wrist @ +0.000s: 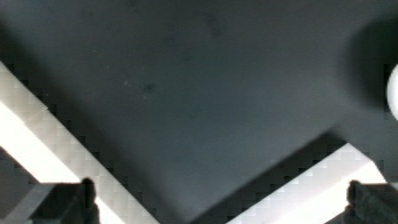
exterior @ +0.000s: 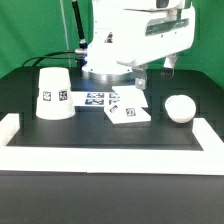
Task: Assemble lamp
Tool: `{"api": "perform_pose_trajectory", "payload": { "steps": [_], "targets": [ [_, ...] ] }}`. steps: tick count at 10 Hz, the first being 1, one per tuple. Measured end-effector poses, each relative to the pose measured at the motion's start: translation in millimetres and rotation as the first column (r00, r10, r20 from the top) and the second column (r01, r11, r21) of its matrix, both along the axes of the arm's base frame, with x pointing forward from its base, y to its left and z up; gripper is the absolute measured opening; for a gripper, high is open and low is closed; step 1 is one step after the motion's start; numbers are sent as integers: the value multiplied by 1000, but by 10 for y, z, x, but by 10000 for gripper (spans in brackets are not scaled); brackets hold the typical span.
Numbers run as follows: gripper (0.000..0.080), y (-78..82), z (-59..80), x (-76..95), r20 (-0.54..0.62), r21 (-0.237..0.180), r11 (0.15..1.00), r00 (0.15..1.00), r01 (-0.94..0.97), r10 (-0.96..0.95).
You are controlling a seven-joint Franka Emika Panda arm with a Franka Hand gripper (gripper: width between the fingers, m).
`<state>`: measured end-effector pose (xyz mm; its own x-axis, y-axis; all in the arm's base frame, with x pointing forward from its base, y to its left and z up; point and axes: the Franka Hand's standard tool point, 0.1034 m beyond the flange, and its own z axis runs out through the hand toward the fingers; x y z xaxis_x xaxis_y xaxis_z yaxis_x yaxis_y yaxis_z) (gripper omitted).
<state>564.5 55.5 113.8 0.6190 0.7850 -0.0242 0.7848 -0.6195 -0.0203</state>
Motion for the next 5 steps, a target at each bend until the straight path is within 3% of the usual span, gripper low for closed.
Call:
{"api": "perform_pose_trajectory", "payload": {
  "steps": [5],
  "targets": [
    [700,0,-2,-1,0,0,1000,1000,0,0]
  ]
}}
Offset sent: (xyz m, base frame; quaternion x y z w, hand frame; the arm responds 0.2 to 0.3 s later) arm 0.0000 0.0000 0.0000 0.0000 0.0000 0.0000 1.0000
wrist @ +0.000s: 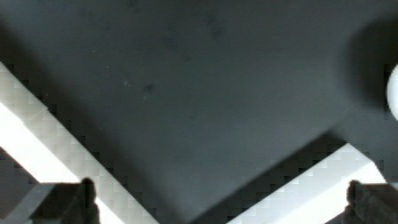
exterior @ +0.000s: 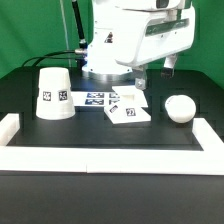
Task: Assemble lamp
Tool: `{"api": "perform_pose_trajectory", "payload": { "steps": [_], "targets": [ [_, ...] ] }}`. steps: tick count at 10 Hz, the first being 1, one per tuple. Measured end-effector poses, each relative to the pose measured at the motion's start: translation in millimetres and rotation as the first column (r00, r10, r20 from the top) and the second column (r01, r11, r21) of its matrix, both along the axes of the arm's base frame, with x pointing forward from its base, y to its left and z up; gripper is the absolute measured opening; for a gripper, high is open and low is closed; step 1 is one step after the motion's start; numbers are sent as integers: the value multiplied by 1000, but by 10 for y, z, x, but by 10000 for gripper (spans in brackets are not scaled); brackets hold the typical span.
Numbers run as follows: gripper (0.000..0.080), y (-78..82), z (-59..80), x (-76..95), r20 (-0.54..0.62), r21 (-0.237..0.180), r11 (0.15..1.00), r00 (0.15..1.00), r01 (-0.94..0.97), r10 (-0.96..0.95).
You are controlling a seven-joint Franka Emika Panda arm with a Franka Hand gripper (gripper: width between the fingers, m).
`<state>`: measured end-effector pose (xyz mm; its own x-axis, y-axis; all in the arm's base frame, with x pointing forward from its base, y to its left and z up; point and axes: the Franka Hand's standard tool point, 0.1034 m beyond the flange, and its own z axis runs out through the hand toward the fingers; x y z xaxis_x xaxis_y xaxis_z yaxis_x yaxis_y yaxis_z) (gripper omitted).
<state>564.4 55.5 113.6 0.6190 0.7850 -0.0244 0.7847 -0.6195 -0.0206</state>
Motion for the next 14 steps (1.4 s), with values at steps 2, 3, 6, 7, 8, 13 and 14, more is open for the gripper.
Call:
{"api": "perform_pose_trajectory", "payload": {
  "steps": [2,3,6,7,8,13,14],
  "targets": [
    [700,0,-2,-1,0,0,1000,1000,0,0],
    [700,0,-3,-1,-1,0,1000,1000,0,0],
    [700,-128,-17,-117,11,-6,998,998,65,-65],
    [700,-189,-33,-275,1,-17,985,985,174,-174],
    [700,-195,-59,-365,-9,-22,972,972,235,-235],
    [700,-201,-75,-351,-11,-18,978,978,209,-209],
    [700,-226,-85,-378,-9,-17,969,969,246,-246]
  ]
}}
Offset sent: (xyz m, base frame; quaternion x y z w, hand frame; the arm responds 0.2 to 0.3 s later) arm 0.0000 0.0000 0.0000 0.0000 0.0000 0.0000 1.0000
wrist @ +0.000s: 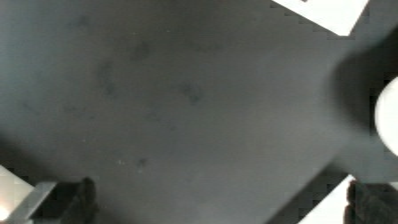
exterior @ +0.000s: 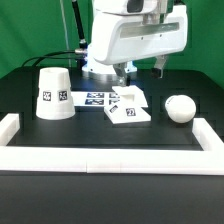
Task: Assemble lamp
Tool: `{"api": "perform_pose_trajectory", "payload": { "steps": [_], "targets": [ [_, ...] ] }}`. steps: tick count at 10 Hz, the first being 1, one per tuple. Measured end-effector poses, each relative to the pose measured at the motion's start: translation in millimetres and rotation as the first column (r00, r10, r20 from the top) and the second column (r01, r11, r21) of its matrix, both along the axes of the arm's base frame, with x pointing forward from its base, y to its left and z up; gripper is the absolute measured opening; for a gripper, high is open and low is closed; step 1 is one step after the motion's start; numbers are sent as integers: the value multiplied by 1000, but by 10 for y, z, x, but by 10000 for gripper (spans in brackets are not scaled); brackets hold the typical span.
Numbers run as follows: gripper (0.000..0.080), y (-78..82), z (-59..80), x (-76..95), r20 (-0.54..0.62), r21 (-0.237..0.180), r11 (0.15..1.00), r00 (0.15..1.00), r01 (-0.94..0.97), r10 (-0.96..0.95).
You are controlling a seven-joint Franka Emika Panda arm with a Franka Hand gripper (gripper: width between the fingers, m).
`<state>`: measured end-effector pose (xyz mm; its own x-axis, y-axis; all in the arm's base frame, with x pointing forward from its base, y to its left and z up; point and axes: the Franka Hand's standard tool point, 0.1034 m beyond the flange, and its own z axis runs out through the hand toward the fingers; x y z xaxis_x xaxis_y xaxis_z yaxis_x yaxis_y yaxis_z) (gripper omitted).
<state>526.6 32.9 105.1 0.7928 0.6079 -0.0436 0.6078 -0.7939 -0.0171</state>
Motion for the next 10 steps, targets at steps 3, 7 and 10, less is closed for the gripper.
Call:
{"api": "perform_pose_trajectory", "payload": {
  "steps": [3,7,10],
  "targets": [
    [700,-122,-74,-319,-24,-21,978,977,209,-210],
    [700,-127,-151,-426,-52,-35,964,963,263,-265],
    [700,-127,-156,-434,-54,-35,964,963,263,-265]
  ]
}}
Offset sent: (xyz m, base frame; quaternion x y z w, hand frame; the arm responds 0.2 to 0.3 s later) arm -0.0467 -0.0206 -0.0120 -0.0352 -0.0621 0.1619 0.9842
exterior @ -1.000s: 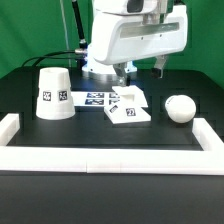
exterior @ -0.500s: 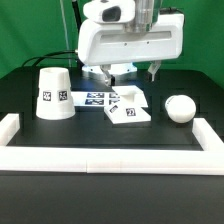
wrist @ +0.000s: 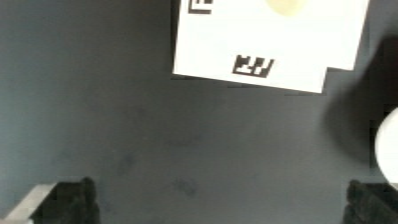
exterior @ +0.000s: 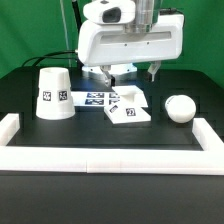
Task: Assemble lamp
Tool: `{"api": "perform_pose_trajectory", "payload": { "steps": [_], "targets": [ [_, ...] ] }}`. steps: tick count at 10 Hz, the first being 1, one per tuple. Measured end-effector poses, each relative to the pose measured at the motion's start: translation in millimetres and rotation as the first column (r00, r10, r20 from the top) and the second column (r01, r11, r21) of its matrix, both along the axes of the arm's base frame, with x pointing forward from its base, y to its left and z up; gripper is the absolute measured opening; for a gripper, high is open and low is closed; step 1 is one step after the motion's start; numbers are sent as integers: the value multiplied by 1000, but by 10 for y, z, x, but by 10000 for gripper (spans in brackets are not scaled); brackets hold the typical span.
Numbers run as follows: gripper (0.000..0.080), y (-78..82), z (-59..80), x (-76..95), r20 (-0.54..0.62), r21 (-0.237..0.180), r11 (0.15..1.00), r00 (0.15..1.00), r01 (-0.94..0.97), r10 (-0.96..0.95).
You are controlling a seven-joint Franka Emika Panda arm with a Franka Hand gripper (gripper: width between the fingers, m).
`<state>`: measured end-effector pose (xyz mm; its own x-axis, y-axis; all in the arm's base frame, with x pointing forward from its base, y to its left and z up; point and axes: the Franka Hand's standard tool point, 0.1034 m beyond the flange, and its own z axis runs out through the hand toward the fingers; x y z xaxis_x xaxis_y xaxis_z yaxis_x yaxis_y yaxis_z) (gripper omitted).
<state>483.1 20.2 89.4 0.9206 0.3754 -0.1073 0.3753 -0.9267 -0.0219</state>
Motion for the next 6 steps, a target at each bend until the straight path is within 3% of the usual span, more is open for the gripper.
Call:
{"api": "perform_pose_trajectory", "payload": {
  "steps": [3,6],
  "targets": [
    [700,-10,-32,-340,-15,-4,997,997,73,-73],
    [700,30,-194,-628,-13,0,998,998,65,-65]
  ]
}}
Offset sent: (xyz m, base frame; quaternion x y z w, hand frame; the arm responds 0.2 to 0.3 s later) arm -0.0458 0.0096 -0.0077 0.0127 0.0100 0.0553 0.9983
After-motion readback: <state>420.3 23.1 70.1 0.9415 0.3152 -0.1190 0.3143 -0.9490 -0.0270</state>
